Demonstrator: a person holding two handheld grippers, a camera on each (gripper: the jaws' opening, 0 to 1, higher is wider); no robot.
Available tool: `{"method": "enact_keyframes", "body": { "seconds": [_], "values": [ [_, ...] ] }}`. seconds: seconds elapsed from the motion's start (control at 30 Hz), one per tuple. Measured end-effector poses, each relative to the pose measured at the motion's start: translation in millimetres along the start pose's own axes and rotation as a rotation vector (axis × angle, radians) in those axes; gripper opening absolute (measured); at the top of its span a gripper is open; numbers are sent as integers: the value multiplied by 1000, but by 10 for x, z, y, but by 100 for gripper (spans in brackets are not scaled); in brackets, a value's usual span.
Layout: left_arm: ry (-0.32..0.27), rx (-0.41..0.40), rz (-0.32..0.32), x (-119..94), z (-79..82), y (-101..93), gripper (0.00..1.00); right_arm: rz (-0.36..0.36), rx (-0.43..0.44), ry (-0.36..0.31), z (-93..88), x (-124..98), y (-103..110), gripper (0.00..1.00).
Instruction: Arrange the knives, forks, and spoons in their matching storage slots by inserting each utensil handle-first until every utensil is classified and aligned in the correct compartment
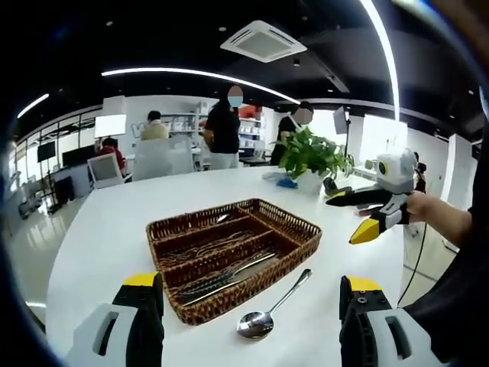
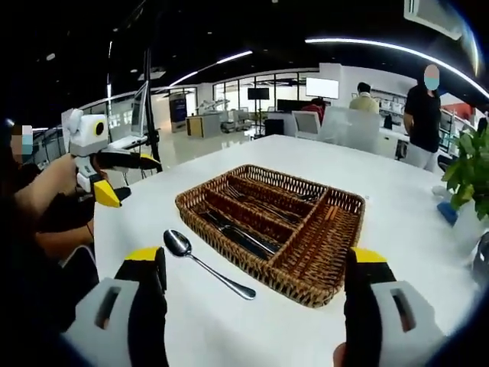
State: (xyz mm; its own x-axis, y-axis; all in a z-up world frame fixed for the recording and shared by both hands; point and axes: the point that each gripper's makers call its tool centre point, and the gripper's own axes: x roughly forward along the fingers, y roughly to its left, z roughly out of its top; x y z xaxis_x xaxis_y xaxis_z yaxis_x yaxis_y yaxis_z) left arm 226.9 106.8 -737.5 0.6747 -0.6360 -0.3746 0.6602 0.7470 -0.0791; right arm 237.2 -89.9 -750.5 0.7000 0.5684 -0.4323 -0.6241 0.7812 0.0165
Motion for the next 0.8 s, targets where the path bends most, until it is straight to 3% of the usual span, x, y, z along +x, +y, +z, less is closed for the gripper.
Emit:
{"method": "enact_keyframes", "body": {
  "seconds": [0.8],
  "values": [
    [9,24,2,1,-102,-31,99,-31,-37,-14,-8,-88,72,99]
  ]
}}
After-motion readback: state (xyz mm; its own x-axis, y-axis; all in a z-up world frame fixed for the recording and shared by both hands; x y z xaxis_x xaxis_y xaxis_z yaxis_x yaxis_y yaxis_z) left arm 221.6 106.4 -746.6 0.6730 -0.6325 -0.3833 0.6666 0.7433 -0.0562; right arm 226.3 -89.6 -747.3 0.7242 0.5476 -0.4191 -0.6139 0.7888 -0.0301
